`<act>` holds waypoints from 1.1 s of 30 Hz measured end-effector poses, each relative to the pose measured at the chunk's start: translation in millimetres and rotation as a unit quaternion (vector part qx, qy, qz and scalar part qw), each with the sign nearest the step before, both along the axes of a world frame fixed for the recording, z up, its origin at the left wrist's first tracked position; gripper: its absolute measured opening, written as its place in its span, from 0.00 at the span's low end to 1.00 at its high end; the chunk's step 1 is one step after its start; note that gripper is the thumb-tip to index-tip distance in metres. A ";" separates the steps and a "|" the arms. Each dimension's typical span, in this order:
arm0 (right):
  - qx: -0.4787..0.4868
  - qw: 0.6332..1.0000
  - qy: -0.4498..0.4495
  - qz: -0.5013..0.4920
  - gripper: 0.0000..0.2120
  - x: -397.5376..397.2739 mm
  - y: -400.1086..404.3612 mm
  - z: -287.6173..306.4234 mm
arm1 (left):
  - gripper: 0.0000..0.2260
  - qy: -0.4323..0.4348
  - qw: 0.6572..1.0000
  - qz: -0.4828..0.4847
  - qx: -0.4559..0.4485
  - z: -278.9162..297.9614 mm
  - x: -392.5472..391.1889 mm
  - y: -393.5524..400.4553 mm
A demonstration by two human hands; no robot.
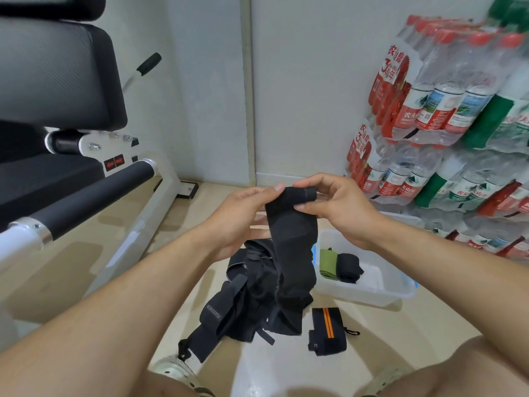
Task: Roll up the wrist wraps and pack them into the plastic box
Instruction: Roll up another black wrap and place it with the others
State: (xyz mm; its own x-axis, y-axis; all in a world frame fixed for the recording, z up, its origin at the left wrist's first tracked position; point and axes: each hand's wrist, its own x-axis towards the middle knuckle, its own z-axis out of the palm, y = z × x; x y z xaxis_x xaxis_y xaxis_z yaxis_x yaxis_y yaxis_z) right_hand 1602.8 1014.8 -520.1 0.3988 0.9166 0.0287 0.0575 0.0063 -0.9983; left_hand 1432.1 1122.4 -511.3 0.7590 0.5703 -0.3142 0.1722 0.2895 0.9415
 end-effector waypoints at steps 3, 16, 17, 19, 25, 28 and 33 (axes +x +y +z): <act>0.003 1.000 -0.003 -0.005 0.16 -0.5 0.2 -0.9 | 0.14 0.016 1.000 -0.021 -0.006 1.2 -0.1 -2.7; -0.042 0.996 0.060 0.048 0.19 8.0 1.9 -7.3 | 0.16 -0.024 0.998 0.046 -0.024 0.0 1.4 3.4; -0.043 0.995 0.068 0.052 0.21 8.0 1.6 -7.3 | 0.17 -0.027 0.999 0.041 -0.020 -0.4 1.2 3.9; -0.051 0.994 0.078 0.059 0.24 9.1 1.8 -7.4 | 0.17 -0.030 0.999 0.035 -0.011 -1.1 0.7 4.3; -0.085 0.992 0.044 0.082 0.23 8.8 0.0 -7.4 | 0.19 -0.040 0.999 0.037 -0.002 -3.3 0.9 6.2; -0.066 0.996 0.029 0.053 0.20 5.3 0.1 -5.9 | 0.19 -0.044 0.998 0.037 -0.011 -4.2 1.0 5.4; -0.044 0.998 0.022 0.033 0.18 3.2 1.6 -4.0 | 0.18 -0.040 0.997 0.046 -0.037 -1.5 1.4 2.3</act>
State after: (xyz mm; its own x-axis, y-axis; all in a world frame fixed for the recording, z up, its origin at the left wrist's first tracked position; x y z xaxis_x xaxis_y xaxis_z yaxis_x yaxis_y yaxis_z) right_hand 1606.0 1016.3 -524.2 0.3360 0.9394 -0.0682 0.0164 -0.0782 -0.9968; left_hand 1433.4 1124.7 -512.8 0.7285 0.6166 -0.2985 0.0672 0.3693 0.9269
